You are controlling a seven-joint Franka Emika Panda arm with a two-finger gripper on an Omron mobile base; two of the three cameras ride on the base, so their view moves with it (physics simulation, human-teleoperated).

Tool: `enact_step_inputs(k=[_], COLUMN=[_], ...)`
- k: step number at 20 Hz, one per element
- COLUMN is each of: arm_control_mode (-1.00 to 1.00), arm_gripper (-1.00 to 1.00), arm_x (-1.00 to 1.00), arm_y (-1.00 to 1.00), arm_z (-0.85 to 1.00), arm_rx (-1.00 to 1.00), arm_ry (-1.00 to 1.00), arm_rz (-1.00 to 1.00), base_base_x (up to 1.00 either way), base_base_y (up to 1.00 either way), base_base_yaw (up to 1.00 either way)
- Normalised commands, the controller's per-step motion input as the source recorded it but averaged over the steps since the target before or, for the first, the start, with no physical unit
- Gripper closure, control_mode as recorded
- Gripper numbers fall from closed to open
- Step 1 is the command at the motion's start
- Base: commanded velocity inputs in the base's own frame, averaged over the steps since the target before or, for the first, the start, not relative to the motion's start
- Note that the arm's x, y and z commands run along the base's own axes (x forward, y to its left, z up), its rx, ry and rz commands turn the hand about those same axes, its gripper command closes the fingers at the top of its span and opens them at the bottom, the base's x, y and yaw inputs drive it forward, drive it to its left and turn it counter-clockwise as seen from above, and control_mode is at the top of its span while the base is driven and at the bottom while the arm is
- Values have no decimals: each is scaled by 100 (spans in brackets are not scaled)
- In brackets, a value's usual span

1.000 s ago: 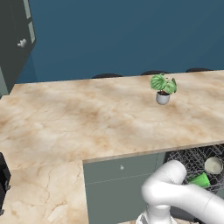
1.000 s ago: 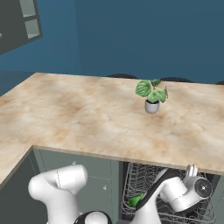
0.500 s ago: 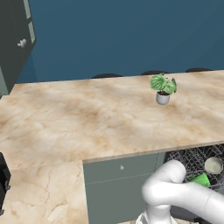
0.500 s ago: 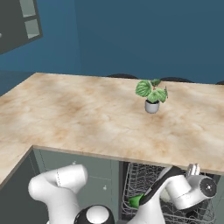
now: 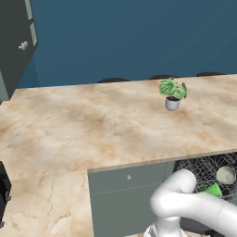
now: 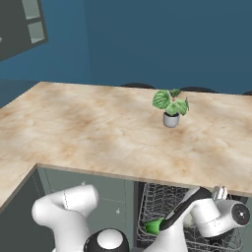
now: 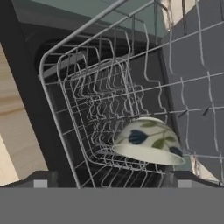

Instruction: Pick up the cup and bowl from the counter, place them in the dishwasher, and close the dishwasher door.

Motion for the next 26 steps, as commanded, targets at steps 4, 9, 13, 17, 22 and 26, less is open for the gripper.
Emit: enact_step_inputs(k=[4, 9, 13, 17, 22, 26], arm_control_mode=[-100, -100, -100, -100, -100, -100], arm_gripper=[-100, -100, -100, -100, -100, -100], arm_x=[-48, -45, -47, -51, -55, -61], arm_y=[8, 14, 27, 49, 51, 41], arm_z=[0, 0, 0, -1, -7, -4], arm_rx=[-1, -7, -11, -17, -17, -13], arm_ry=[-4, -4, -7, -12, -13, -14], arm_rz=[9, 10, 7, 3, 2, 3], base_base_x=[0, 0, 0, 0, 0, 0], base_base_y=[0, 0, 0, 0, 0, 0], base_base_yaw=[0, 0, 0, 0, 0, 0])
